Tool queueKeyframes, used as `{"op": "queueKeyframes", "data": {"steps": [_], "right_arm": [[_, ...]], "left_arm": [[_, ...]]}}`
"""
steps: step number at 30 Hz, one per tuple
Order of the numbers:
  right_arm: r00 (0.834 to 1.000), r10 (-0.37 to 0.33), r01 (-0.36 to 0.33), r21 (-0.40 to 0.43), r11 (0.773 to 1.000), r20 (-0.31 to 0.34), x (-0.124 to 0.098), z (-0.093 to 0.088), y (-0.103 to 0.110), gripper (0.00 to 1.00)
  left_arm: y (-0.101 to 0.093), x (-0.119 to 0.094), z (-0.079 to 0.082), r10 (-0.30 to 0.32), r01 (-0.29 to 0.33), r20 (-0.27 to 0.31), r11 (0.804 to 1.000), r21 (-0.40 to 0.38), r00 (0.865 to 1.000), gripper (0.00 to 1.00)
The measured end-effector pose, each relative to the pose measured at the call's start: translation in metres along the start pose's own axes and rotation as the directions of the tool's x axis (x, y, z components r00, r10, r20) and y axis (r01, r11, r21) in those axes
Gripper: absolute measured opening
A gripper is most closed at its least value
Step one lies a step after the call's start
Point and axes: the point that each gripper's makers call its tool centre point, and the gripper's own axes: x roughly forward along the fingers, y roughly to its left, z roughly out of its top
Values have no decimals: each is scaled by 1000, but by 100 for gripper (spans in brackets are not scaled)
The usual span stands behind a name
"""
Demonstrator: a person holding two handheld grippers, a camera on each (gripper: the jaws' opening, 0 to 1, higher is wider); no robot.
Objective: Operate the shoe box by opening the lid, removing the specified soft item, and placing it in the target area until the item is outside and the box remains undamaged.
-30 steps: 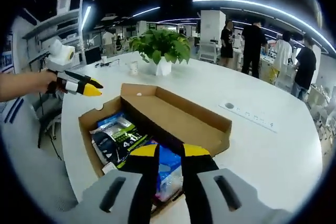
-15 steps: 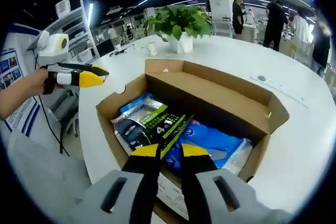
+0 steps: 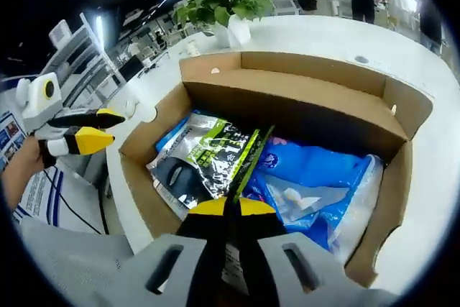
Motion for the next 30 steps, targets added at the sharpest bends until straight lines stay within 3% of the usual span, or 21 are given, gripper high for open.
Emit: {"op": "queueKeyframes", "data": {"steps": [5, 12, 18, 30], "right_arm": [[999, -15, 16, -18, 1000, 31, -10, 5, 0, 0], [995, -82, 88, -124, 988, 50, -27, 5, -13, 0], [990, -135, 142, -192, 971, 50, -38, 2, -25, 0], [977, -213, 213, -246, 945, 28, -43, -6, -45, 0]], "left_arm": [[-4, 8, 0, -9, 9, -18, 1000, 9, 1000, 33], [-11, 30, -4, -31, 34, -89, 999, 34, 996, 32], [-22, 52, -14, -60, 71, -177, 996, 56, 982, 30], [-32, 76, -26, -92, 106, -274, 994, 36, 957, 28]]}}
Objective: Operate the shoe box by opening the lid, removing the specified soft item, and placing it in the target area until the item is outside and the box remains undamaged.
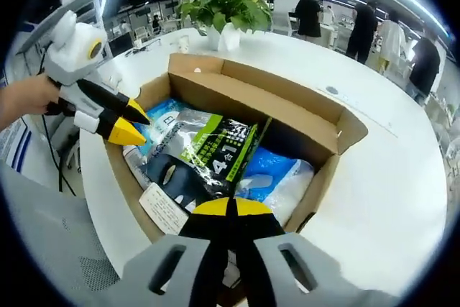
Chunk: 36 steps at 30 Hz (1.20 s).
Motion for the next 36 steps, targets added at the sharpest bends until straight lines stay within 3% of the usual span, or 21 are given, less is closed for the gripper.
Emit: {"op": "queueKeyframes", "data": {"steps": [6, 8, 14, 19, 22, 25, 36], "right_arm": [[1000, -5, 5, 0, 1000, -10, 2, -4, -2, 0], [1000, -4, 4, -5, 1000, -13, 2, -4, -2, 0], [1000, -3, 3, -11, 1000, -11, 2, -3, -2, 0], [1000, -6, 6, -18, 1000, -11, 2, -4, -3, 0], [1000, -7, 7, -26, 1000, -10, 2, -4, -2, 0], [1000, -8, 8, -16, 1000, -8, 2, -4, -3, 0], [1000, 2, -4, 70, 998, 30, -8, 6, 2, 0]], "left_arm": [[-7, 7, -2, -70, 71, 16, 993, -96, 997, 28], [-11, 8, 4, -111, 116, 56, 987, -112, 992, 28], [-4, 18, 3, -94, 94, 6, 991, -100, 996, 24], [-6, 26, 3, -120, 118, -6, 986, -116, 993, 15], [-3, 26, 5, -121, 119, -1, 982, -148, 993, 12], [-1, 24, 6, -111, 112, 18, 977, -180, 994, 2], [-1, 15, 14, -88, 96, 53, 979, -178, 995, 0]]}}
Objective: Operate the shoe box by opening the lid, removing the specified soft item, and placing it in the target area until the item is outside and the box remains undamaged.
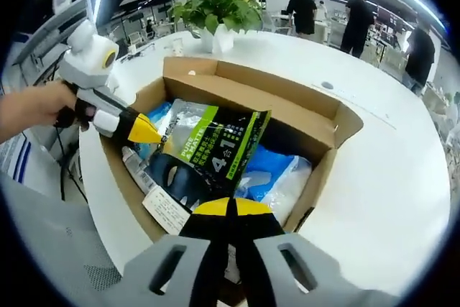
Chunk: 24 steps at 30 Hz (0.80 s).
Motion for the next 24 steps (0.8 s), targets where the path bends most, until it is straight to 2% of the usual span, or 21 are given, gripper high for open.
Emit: {"op": "queueKeyframes", "data": {"steps": [11, 20, 24], "right_arm": [[997, 14, -18, 46, 999, 82, -20, 24, 4, 0], [995, 23, -27, 47, 999, 95, -35, 32, 5, 0], [995, 22, -27, 53, 998, 98, -45, 34, 1, 0]], "left_arm": [[-9, -24, 14, -1, 0, 48, 1000, 10, 999, 0], [-18, -37, 20, 0, -1, 62, 1000, 16, 998, 0], [-29, -41, 25, -6, 4, 62, 1000, 29, 998, 0]]}}
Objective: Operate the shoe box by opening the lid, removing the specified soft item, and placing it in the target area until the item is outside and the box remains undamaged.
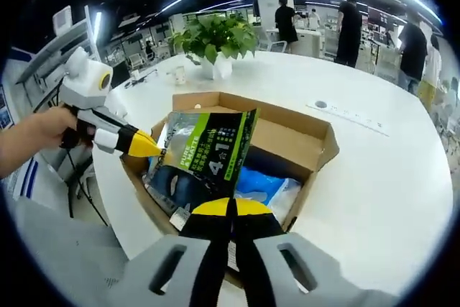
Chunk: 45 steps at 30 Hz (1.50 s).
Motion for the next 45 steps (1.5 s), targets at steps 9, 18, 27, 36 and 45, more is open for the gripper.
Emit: {"op": "queueKeyframes", "data": {"steps": [9, 18, 27, 36, 45], "right_arm": [[1000, -18, 18, 16, 1000, 3, -25, 5, -16, 0], [999, -46, 46, 45, 998, 2, -49, 4, -39, 0], [997, -70, 71, 61, 996, -11, -71, -2, -63, 0], [994, -102, 104, 84, 991, -26, -86, -11, -88, 0], [991, -131, 135, 108, 985, -39, -99, -20, -112, 0]], "left_arm": [[-28, 0, 15, -20, 20, -2, 999, 27, 1000, 0], [-58, 7, 30, -57, 56, 8, 997, 50, 998, 0], [-88, 20, 38, -94, 93, 8, 994, 54, 996, 0], [-115, 35, 43, -129, 129, 2, 990, 55, 992, 0], [-136, 51, 47, -155, 155, -8, 986, 57, 988, 0]]}}
